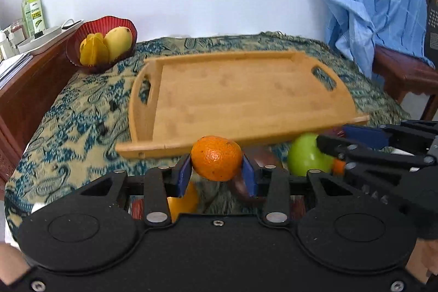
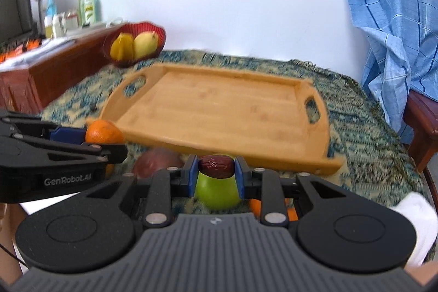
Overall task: Organize fruits
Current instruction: 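Carry the tangerine with the left gripper while the right gripper carries the date over the tray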
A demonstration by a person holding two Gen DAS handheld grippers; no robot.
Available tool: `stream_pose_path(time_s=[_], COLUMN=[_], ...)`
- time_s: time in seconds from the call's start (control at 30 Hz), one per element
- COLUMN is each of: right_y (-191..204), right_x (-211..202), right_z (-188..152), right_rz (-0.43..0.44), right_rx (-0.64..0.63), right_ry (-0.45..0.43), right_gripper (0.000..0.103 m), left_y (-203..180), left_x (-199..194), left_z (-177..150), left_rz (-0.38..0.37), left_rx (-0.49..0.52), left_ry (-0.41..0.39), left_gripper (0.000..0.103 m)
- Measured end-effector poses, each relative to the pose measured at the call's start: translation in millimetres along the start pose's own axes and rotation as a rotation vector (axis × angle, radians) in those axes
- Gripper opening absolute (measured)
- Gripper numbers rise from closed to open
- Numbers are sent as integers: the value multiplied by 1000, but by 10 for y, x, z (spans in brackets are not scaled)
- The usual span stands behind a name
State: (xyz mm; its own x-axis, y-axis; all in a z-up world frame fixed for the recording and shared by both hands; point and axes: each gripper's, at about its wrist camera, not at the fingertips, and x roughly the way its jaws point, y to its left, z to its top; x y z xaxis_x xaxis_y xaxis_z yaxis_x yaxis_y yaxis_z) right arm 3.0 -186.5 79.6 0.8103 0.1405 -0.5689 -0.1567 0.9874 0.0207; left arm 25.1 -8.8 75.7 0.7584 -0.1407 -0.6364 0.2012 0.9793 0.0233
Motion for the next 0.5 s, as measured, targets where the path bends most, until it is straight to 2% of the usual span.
stream_pose_path(time_s=[0.23, 0.5], right_y=[-431, -717], right_x=[381, 942], right_z=[379, 713], right_rz=[-22, -8], right_rx=[56, 122], right_ry=[-15, 20], right_gripper=[33, 33], left_y=[180, 428], left_x=[295, 874], left_z=[487, 947], left_rz=[1, -21], left_rx=[-62, -164], left_ry=[-9, 60], left_gripper=[38, 38])
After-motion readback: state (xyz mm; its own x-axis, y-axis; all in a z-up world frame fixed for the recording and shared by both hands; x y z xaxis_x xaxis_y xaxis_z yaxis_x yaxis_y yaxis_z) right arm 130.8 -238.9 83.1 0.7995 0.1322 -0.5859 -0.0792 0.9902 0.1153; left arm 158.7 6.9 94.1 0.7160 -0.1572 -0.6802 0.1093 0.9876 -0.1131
